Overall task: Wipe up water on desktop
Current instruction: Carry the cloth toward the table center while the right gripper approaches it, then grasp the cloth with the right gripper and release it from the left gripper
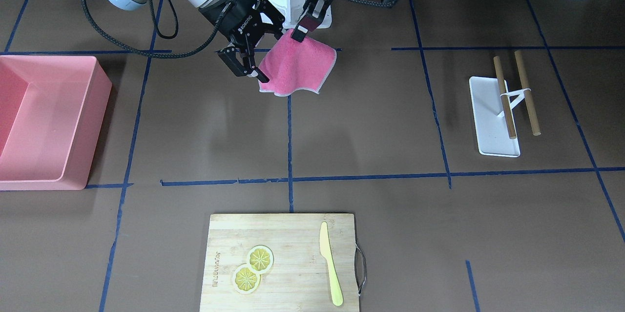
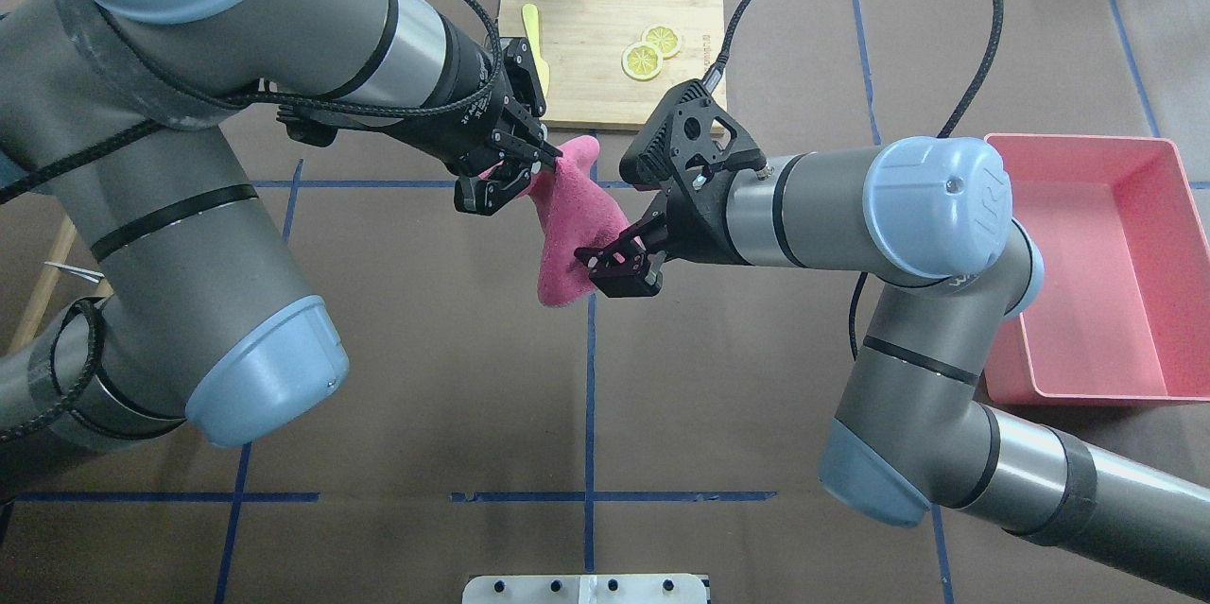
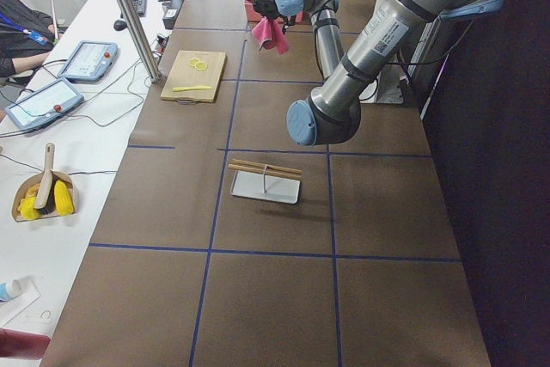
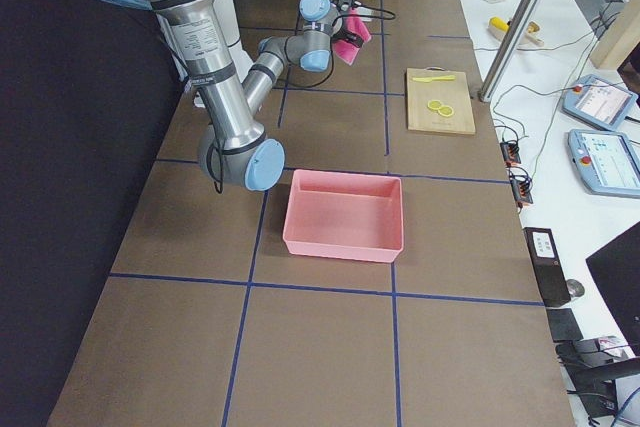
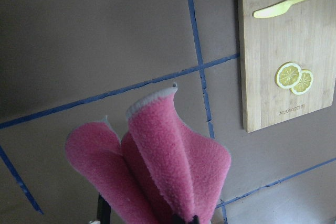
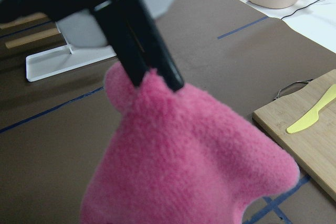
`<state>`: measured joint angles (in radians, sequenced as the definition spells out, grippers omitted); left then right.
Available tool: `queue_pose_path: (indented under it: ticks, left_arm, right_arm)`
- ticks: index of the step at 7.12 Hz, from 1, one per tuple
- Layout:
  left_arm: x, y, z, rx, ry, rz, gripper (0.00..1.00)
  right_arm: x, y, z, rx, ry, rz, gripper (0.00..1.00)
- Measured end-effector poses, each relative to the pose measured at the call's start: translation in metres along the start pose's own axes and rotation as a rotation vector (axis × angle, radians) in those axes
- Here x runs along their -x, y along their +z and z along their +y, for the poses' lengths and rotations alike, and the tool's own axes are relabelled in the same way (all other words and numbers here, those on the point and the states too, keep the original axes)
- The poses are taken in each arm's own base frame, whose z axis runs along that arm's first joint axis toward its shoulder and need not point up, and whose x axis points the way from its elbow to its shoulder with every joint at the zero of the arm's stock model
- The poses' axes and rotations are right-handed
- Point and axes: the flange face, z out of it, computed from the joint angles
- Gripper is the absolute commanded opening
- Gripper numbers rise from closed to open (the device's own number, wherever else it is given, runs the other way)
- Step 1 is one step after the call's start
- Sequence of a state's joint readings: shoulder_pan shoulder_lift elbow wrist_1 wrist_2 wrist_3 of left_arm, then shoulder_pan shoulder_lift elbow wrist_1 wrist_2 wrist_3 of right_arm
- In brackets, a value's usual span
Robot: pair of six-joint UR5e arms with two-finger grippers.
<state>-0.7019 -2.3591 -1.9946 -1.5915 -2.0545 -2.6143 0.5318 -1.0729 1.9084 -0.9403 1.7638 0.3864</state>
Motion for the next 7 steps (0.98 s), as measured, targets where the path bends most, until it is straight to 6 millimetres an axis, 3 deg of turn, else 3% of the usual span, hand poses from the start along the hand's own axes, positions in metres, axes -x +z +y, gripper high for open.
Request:
queue_pose_path:
  ticks: [1,2,4,5,6,7]
  left_arm:
    - [0.0,-0.001,0.001,0.009,-0.003,0.002,0.0]
    - [0.0,-0.001,0.001,0.015,-0.001,0.003,0.0]
    - [0.0,-0.001,0.001,0.018,0.004,0.006,0.05]
    - [0.0,-0.001,0.0,0.018,0.007,0.007,0.73]
    - [0.0,-0.001,-0.001,0.02,0.027,0.008,1.0]
    - [0.001,0.0,-0.004,0.026,0.083,0.004,1.0]
  right_arm:
    - [0.0,0.0,0.0,0.001,-0.002,0.0,0.3]
    - [0.0,0.0,0.0,0.002,-0.004,-0.002,0.0]
    - [-0.003,-0.002,0.0,0.004,0.006,-0.001,0.0]
    - [-0.008,-0.004,-0.001,0.012,0.018,-0.003,0.0]
    - [-0.016,-0.008,-0.003,0.03,0.029,-0.011,0.0]
    - [-0.025,-0.012,-0.004,0.048,0.038,-0.015,0.0]
